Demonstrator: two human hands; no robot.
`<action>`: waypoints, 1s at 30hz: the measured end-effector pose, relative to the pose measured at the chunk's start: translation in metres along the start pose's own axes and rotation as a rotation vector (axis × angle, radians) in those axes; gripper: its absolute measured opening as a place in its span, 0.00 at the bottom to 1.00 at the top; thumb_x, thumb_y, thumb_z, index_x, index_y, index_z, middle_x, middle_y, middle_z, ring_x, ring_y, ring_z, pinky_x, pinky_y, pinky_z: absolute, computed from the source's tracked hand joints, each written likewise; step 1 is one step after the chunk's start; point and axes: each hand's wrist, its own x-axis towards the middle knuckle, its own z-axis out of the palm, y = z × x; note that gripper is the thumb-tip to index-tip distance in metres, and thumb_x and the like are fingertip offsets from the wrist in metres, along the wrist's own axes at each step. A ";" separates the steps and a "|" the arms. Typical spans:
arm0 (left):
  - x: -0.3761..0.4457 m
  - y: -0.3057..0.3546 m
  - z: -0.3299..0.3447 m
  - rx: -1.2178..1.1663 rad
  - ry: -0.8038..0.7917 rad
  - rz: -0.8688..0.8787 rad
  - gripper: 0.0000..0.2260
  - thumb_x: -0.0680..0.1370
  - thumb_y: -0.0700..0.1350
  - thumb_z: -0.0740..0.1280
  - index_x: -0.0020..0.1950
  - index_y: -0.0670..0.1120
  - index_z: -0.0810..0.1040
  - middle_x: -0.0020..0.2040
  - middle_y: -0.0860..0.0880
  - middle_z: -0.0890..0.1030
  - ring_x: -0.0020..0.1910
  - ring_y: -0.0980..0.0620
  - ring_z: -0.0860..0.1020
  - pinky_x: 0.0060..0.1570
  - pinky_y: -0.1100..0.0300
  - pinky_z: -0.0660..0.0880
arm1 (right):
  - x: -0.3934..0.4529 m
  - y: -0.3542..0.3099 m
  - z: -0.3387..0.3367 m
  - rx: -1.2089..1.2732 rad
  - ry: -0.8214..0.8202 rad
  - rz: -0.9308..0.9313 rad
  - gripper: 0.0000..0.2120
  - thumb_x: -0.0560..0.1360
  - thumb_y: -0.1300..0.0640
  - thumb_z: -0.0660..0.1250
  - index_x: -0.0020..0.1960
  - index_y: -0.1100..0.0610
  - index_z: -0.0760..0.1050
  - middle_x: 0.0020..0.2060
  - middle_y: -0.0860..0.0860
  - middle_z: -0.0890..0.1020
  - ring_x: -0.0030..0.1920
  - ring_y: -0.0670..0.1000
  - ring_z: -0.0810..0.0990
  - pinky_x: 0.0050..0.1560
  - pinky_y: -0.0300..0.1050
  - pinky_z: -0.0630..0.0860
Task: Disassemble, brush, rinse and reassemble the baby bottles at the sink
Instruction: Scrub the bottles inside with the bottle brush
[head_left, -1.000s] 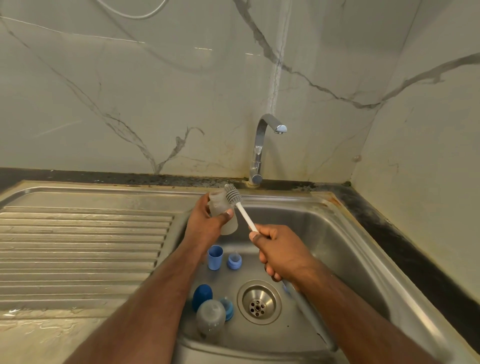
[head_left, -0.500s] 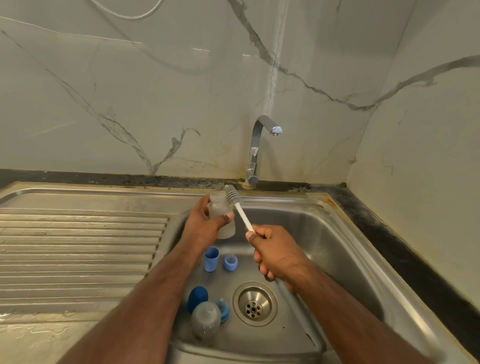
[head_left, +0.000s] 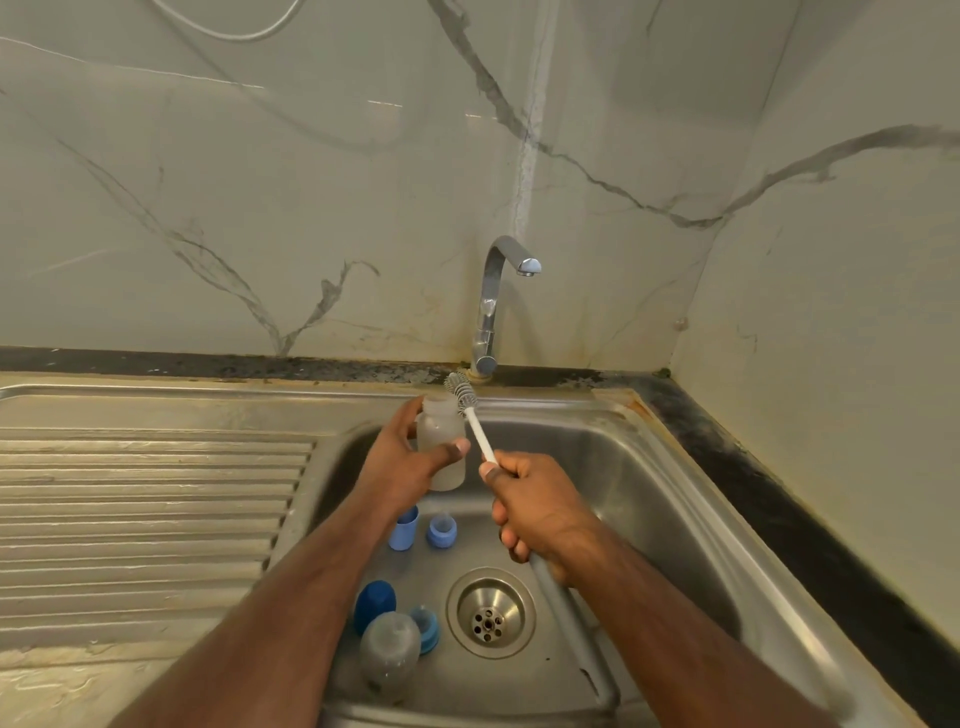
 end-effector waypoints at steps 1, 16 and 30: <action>0.002 -0.001 -0.001 0.004 0.014 -0.005 0.30 0.74 0.48 0.78 0.73 0.54 0.71 0.60 0.50 0.78 0.55 0.49 0.79 0.47 0.53 0.82 | -0.002 0.000 0.001 0.010 -0.010 0.002 0.09 0.84 0.53 0.59 0.60 0.44 0.75 0.33 0.53 0.75 0.25 0.47 0.71 0.25 0.41 0.68; 0.001 0.001 -0.004 -0.028 -0.040 -0.104 0.26 0.73 0.54 0.78 0.67 0.53 0.72 0.56 0.49 0.81 0.52 0.49 0.83 0.41 0.52 0.85 | -0.002 0.001 -0.004 0.012 -0.026 -0.029 0.10 0.84 0.53 0.60 0.47 0.41 0.75 0.33 0.53 0.74 0.24 0.47 0.70 0.26 0.43 0.67; 0.005 -0.001 -0.006 -0.055 -0.037 -0.079 0.28 0.75 0.49 0.77 0.72 0.56 0.71 0.57 0.48 0.80 0.55 0.47 0.82 0.51 0.44 0.83 | 0.000 -0.001 -0.003 -0.061 0.016 -0.031 0.18 0.84 0.55 0.58 0.72 0.42 0.69 0.34 0.53 0.75 0.25 0.46 0.71 0.25 0.41 0.68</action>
